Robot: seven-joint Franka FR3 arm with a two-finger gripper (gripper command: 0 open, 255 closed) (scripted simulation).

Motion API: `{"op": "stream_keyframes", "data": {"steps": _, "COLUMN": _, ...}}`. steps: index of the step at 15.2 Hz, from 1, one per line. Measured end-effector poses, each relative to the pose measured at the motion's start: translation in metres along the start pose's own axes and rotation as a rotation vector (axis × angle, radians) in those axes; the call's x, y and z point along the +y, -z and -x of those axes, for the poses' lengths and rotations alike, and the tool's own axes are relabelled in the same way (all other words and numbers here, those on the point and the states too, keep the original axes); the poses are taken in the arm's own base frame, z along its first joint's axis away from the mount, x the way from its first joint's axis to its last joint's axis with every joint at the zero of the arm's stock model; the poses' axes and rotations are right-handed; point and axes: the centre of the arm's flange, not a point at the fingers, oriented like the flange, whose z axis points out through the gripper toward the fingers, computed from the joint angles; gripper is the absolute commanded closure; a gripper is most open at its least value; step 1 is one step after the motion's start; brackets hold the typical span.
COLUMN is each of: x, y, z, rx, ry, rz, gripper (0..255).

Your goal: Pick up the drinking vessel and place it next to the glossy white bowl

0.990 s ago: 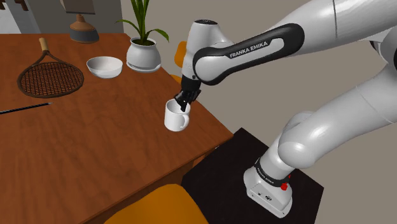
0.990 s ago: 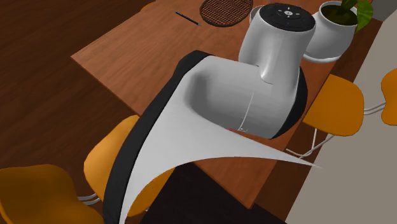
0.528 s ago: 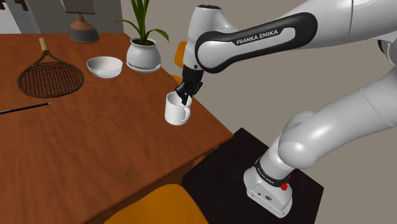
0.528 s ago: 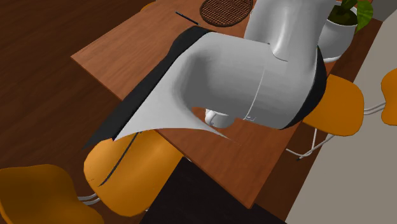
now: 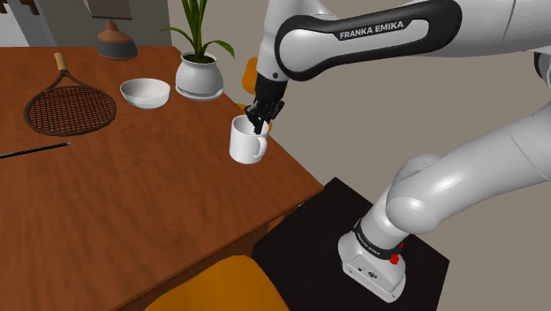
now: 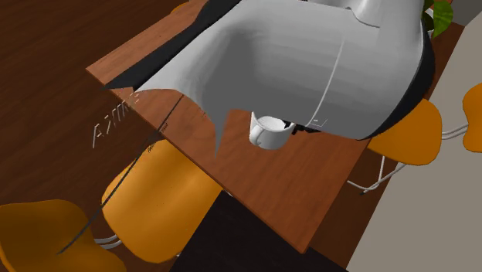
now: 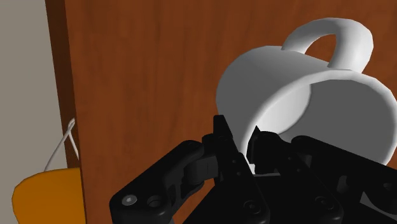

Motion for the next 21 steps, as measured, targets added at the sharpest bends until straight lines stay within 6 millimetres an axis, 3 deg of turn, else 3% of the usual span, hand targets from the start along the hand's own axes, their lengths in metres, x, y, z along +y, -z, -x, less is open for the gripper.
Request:
{"op": "stream_keyframes", "data": {"steps": 11, "x": -0.002, "y": 0.054, "z": -0.009, "rx": 0.000, "ry": 0.000, "rz": 0.000, "gripper": 255}}
{"op": "stream_keyframes", "data": {"steps": 21, "x": 0.001, "y": 0.038, "z": -0.133, "rx": -0.001, "ry": 0.000, "rz": 0.001, "gripper": 255}}
